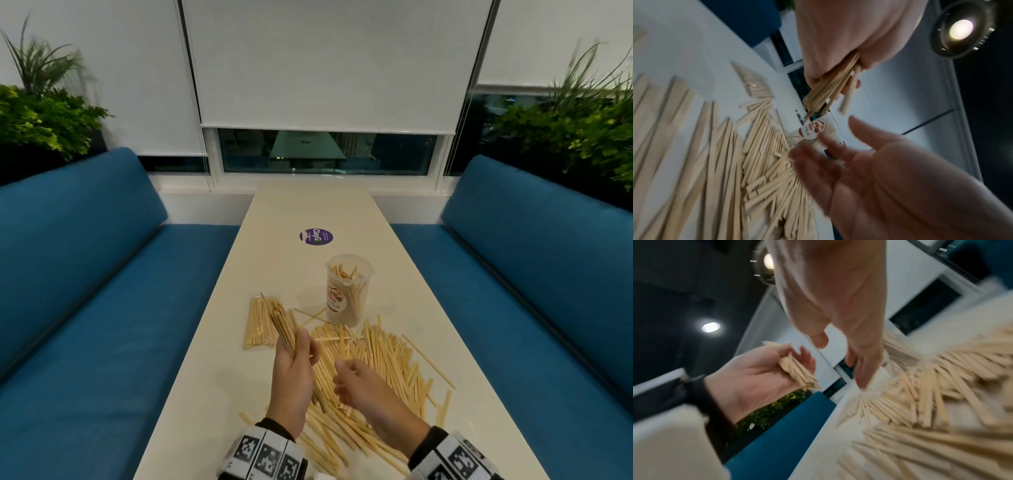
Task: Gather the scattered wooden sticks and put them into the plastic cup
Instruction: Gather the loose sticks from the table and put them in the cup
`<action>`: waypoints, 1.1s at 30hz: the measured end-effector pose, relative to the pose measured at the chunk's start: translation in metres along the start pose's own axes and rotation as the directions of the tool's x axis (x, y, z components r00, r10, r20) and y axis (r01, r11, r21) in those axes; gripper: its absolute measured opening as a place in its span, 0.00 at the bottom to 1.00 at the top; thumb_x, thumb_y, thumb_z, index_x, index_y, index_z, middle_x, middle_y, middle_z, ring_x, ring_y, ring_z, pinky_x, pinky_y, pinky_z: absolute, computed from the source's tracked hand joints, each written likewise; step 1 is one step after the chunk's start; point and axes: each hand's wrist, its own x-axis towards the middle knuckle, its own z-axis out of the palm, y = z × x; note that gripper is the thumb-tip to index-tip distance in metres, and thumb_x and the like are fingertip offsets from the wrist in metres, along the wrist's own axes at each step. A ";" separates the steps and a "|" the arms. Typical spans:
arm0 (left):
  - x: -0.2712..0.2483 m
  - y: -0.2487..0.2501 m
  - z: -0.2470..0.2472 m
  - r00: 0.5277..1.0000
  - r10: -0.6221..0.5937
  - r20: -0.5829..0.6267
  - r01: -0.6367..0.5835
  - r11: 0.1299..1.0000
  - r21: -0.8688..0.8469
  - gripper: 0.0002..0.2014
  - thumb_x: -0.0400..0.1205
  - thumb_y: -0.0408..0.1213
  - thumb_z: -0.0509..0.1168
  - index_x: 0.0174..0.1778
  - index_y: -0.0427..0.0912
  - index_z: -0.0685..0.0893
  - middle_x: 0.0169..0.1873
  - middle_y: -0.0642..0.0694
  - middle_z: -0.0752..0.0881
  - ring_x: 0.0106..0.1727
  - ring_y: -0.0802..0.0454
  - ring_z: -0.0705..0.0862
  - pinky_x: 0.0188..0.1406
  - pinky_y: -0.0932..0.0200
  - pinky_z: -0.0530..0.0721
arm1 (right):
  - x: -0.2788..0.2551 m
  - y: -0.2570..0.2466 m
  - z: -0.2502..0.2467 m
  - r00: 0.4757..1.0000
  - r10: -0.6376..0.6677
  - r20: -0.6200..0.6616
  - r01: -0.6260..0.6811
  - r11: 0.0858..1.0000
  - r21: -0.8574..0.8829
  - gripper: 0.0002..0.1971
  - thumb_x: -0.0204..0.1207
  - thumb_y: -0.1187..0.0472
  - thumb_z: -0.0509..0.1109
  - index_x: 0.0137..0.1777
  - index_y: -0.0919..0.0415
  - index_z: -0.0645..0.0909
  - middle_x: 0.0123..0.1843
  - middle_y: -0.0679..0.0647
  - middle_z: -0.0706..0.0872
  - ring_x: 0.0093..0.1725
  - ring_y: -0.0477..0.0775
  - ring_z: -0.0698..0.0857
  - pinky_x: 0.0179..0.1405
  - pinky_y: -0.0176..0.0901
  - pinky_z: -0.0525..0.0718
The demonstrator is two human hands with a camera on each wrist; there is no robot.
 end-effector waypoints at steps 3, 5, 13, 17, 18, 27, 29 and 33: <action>-0.001 0.004 0.004 0.983 0.174 0.055 -0.178 0.980 0.090 0.11 0.84 0.44 0.54 0.41 0.43 0.74 0.29 0.49 0.76 0.30 0.61 0.77 0.42 0.64 0.78 | 0.006 0.001 -0.004 0.957 0.204 0.208 -0.279 0.849 0.448 0.23 0.82 0.47 0.59 0.65 0.68 0.73 0.51 0.64 0.83 0.44 0.58 0.84 0.45 0.46 0.85; -0.001 0.003 0.007 0.972 0.196 0.127 -0.216 0.961 0.173 0.08 0.83 0.45 0.55 0.44 0.46 0.74 0.29 0.52 0.76 0.29 0.64 0.78 0.40 0.65 0.77 | 0.001 -0.009 -0.006 0.935 0.166 0.314 -0.327 0.746 0.580 0.25 0.84 0.49 0.57 0.66 0.73 0.72 0.45 0.66 0.83 0.41 0.59 0.85 0.42 0.47 0.88; -0.003 0.000 0.007 0.978 0.120 0.172 -0.153 0.969 0.192 0.12 0.77 0.54 0.60 0.52 0.56 0.77 0.43 0.57 0.86 0.47 0.61 0.84 0.51 0.62 0.80 | -0.001 -0.017 -0.011 0.924 0.068 0.376 -0.266 0.820 0.506 0.32 0.81 0.43 0.55 0.71 0.71 0.71 0.51 0.63 0.84 0.49 0.57 0.85 0.49 0.45 0.87; -0.008 0.002 0.008 0.966 0.049 0.254 -0.103 0.973 0.205 0.17 0.73 0.58 0.58 0.43 0.49 0.81 0.16 0.58 0.78 0.20 0.63 0.72 0.28 0.68 0.71 | -0.007 -0.029 -0.019 0.966 -0.238 0.097 0.234 0.971 0.053 0.36 0.71 0.30 0.56 0.74 0.49 0.67 0.69 0.45 0.77 0.68 0.44 0.77 0.67 0.41 0.74; -0.010 0.003 0.009 0.959 0.054 0.279 -0.114 0.972 0.204 0.14 0.75 0.55 0.59 0.43 0.50 0.82 0.15 0.53 0.78 0.19 0.57 0.73 0.24 0.69 0.69 | -0.009 -0.034 -0.022 0.940 -0.331 0.083 0.332 0.943 0.008 0.37 0.69 0.28 0.60 0.75 0.47 0.65 0.68 0.42 0.77 0.68 0.41 0.77 0.68 0.40 0.74; -0.012 0.002 0.016 0.873 -0.227 0.431 0.041 0.916 0.400 0.04 0.82 0.34 0.63 0.41 0.45 0.78 0.23 0.49 0.76 0.23 0.58 0.73 0.25 0.65 0.72 | -0.011 -0.050 -0.014 0.891 -0.446 0.086 0.448 0.894 0.000 0.21 0.78 0.46 0.64 0.28 0.58 0.81 0.37 0.53 0.92 0.46 0.46 0.91 0.52 0.38 0.84; -0.011 0.003 0.012 0.849 -0.293 0.439 0.173 0.941 0.292 0.08 0.78 0.38 0.68 0.50 0.49 0.77 0.29 0.47 0.80 0.29 0.55 0.78 0.32 0.63 0.75 | -0.014 -0.052 -0.012 0.874 -0.485 0.034 0.485 0.874 0.009 0.24 0.79 0.47 0.62 0.24 0.59 0.80 0.27 0.52 0.88 0.44 0.47 0.91 0.48 0.33 0.84; -0.012 -0.002 0.002 0.801 -0.370 0.471 0.507 0.837 -0.205 0.36 0.62 0.62 0.75 0.56 0.35 0.84 0.43 0.41 0.88 0.45 0.48 0.85 0.49 0.55 0.80 | -0.023 -0.070 -0.016 0.810 -0.582 -0.071 0.586 0.804 0.102 0.26 0.76 0.46 0.60 0.24 0.64 0.76 0.23 0.62 0.82 0.33 0.57 0.89 0.39 0.33 0.84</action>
